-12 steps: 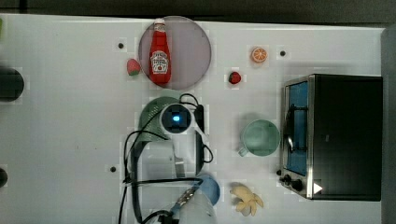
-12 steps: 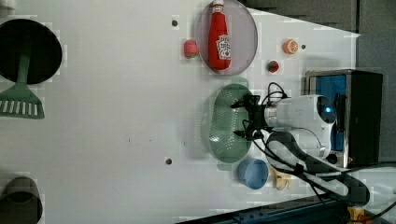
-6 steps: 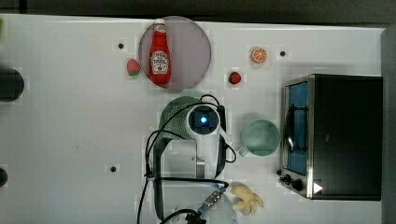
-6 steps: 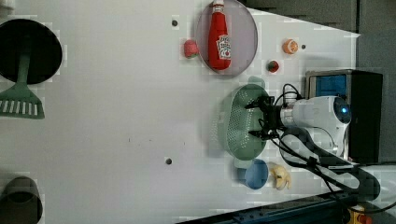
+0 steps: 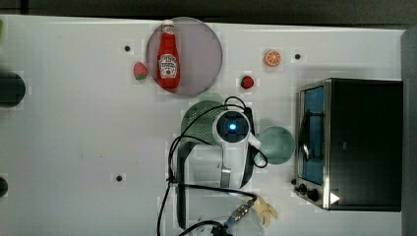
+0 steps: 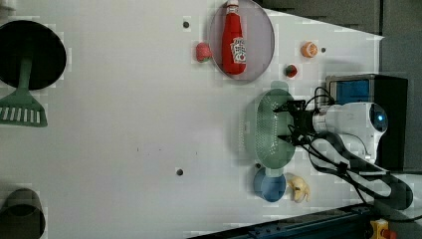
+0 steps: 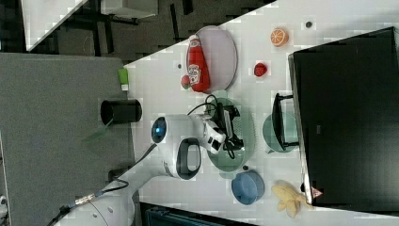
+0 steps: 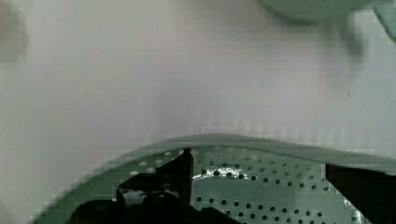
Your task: Drag strainer left to right.
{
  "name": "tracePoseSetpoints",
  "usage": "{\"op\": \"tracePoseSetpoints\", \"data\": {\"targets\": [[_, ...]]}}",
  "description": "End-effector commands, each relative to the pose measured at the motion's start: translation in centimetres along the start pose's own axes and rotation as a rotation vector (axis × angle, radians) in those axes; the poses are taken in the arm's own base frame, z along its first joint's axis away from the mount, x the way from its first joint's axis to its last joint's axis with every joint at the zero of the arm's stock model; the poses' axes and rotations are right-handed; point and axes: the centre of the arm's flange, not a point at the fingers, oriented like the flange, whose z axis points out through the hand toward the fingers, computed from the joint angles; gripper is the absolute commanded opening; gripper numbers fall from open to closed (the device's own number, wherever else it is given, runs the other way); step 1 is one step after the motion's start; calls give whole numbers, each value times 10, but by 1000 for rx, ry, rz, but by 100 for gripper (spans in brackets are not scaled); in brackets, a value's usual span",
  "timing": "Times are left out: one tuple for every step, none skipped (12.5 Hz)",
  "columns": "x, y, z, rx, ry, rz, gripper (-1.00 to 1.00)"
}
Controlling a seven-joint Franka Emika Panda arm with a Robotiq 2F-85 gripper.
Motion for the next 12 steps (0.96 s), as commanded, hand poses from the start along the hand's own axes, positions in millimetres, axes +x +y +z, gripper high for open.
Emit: {"op": "tracePoseSetpoints", "data": {"targets": [[29,1,-14,29,20,-59,100],[27,-2,-19,40,21,-64,100],[21,-6,-26,52,18,-75,100],[12,-9,-36,62,12,-93,100],[-1,-11,-50,60,2,-115,100],[-12,-11,-66,46,-10,-136,100],[-23,-13,-91,58,-15,-179,100],[-34,-13,-116,68,-16,-248,100],[-45,-11,-143,88,-12,-329,100],[-54,-9,-171,121,0,-405,100],[-61,-4,-200,154,17,-486,100],[-66,2,-227,182,36,-566,100]]}}
